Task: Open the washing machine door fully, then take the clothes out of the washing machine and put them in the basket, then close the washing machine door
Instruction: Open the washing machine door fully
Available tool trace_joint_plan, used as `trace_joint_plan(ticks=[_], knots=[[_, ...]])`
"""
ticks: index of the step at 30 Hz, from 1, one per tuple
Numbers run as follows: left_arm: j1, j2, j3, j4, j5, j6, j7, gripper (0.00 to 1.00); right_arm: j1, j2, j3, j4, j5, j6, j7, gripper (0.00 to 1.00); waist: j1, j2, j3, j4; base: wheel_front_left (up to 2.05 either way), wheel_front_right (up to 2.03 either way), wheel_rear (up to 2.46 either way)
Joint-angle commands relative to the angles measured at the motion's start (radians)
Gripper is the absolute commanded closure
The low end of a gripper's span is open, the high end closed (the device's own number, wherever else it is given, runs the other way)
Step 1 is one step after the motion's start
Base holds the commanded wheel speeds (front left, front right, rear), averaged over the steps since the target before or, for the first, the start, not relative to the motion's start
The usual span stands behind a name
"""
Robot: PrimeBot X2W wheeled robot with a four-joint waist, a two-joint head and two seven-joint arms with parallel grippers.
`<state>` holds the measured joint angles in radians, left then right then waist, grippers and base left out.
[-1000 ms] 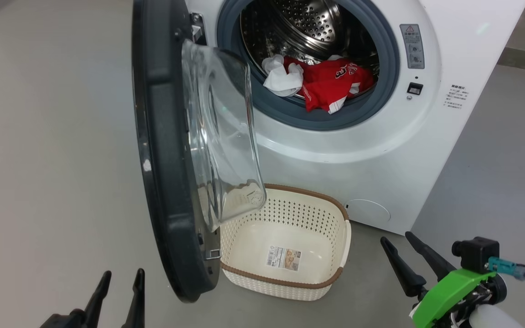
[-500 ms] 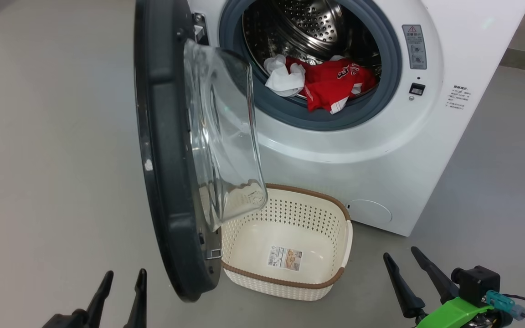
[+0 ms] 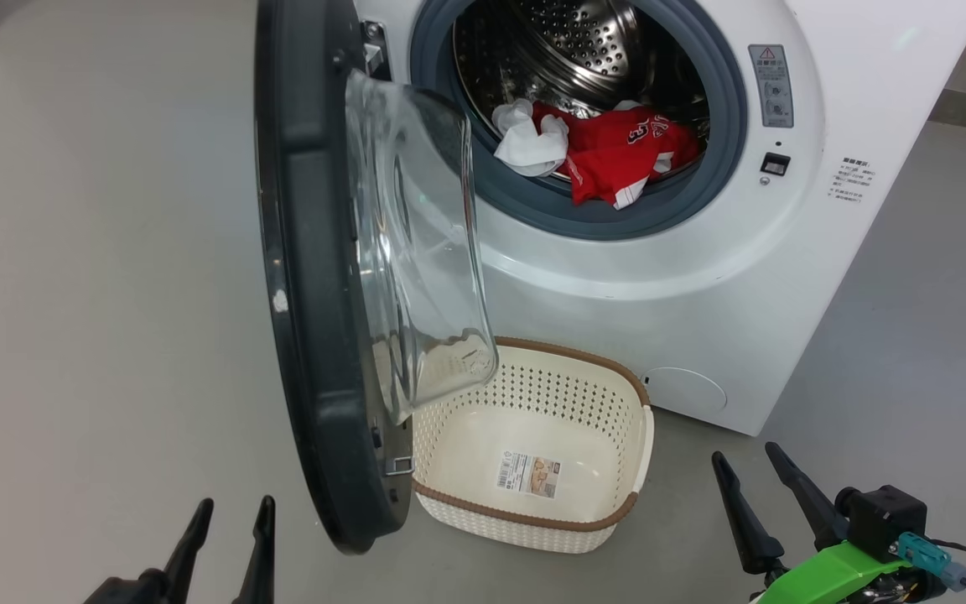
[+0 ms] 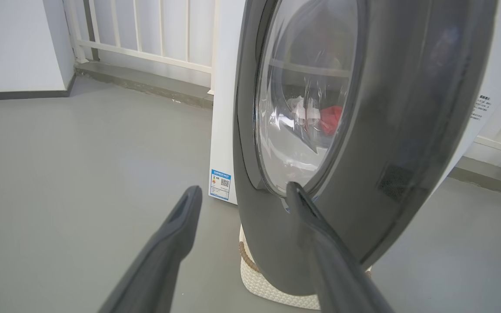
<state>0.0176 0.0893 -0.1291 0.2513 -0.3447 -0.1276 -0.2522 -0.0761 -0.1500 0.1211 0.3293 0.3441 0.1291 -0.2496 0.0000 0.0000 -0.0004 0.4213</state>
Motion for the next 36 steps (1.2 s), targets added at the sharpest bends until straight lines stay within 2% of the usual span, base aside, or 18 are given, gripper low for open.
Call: trace_joint_plan(ticks=[1,22,30,31,32,33,36], knots=[[-0.023,0.005,0.031,-0.024,0.008,-0.003,-0.01,0.0,-0.002,0.002,0.02,-0.027,-0.016,0.002,-0.012,0.0,0.0,0.0,-0.001,0.001,0.0,0.0,0.0],[-0.017,0.001,0.03,-0.03,0.021,-0.003,-0.01,0.0,0.009,0.01,-0.03,-0.03,-0.101,0.002,-0.012,0.0,0.0,0.0,-0.008,0.012,0.0,0.0,0.0],[-0.034,-0.011,0.064,-0.079,-0.036,-0.003,-0.01,0.0,0.008,0.009,-0.035,-0.035,-0.111,0.002,-0.012,0.0,0.0,0.0,-0.007,0.013,0.0,0.0,0.0],[-0.039,-0.011,0.071,-0.094,-0.04,-0.003,-0.01,0.18,0.008,0.009,-0.035,-0.037,-0.113,0.002,-0.012,0.0,0.0,0.0,-0.007,0.013,0.0,0.0,0.0],[-0.045,-0.013,0.08,-0.113,-0.047,-0.003,-0.01,0.75,0.008,0.009,-0.036,-0.037,-0.114,0.002,-0.012,0.0,0.0,0.0,-0.008,0.014,0.0,0.0,0.0],[-0.05,-0.015,0.09,-0.134,-0.061,-0.003,-0.01,1.0,0.008,0.008,-0.036,-0.038,-0.115,0.002,-0.012,0.0,0.0,0.0,-0.008,0.014,0.0,0.0,0.0],[-0.071,-0.019,0.113,-0.223,-0.073,-0.003,-0.01,1.0,0.008,0.006,-0.036,-0.043,-0.113,0.002,-0.012,0.0,0.0,0.0,-0.01,0.014,0.0,0.0,0.0]])
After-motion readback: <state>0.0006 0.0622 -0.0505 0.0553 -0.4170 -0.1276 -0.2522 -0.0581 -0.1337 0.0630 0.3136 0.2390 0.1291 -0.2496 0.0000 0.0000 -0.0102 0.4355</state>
